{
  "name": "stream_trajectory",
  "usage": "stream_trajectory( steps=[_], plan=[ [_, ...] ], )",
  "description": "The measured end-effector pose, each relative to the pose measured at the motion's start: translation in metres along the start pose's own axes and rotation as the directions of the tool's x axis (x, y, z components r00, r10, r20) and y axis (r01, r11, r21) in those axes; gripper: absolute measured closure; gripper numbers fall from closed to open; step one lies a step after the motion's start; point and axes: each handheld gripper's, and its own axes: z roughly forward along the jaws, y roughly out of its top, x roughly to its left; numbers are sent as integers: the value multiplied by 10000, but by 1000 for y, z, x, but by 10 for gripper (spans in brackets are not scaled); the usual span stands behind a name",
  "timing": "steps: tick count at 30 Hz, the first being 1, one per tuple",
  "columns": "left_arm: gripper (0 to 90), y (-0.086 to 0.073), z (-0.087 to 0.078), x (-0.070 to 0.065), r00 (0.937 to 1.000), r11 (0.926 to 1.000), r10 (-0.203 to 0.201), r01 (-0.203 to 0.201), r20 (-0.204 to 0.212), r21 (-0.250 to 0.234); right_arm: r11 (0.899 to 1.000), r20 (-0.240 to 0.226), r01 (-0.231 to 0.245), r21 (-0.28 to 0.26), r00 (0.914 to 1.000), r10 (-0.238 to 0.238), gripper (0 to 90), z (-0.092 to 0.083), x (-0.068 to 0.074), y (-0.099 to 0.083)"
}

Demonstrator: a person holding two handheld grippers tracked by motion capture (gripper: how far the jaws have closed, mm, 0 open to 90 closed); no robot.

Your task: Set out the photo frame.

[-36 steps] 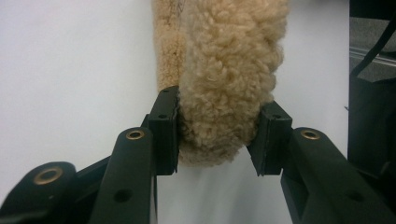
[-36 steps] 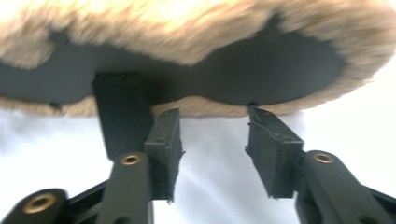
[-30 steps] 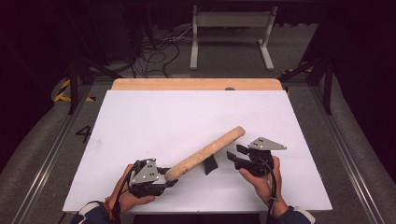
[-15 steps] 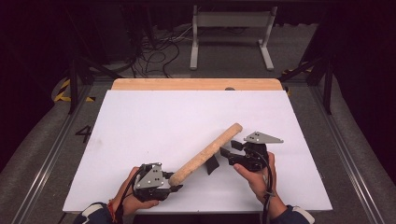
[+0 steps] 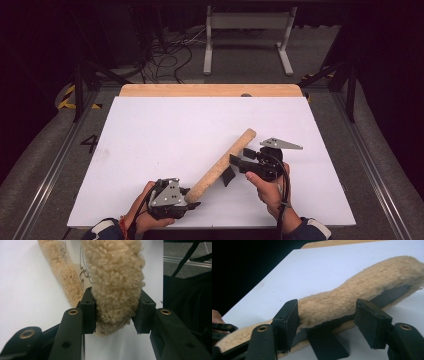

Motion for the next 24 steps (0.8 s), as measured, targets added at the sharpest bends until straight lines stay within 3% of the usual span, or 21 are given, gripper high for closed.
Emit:
stream_trajectory(
  steps=[4,12,16,20,24],
  plan=[
    [616,4,5,-5,9998,9998,206,-206,-63,64,9980,-266,-44,625,9996,61,314,8,8,3],
    [606,9,13,-10,9987,9990,394,-387,-336,208,9910,134,-543,1220,9985,531,237,18,12,11],
    [586,13,17,-14,9982,9990,405,-397,-436,207,9876,446,-434,1508,9983,370,208,21,16,15],
    [557,16,22,-18,9989,9993,374,-371,-274,109,9828,903,-721,1700,9943,574,173,24,13,15],
    [522,20,27,-19,9993,9993,365,-364,-81,99,9740,744,-1127,1965,9922,998,157,31,8,13]
  ],
)
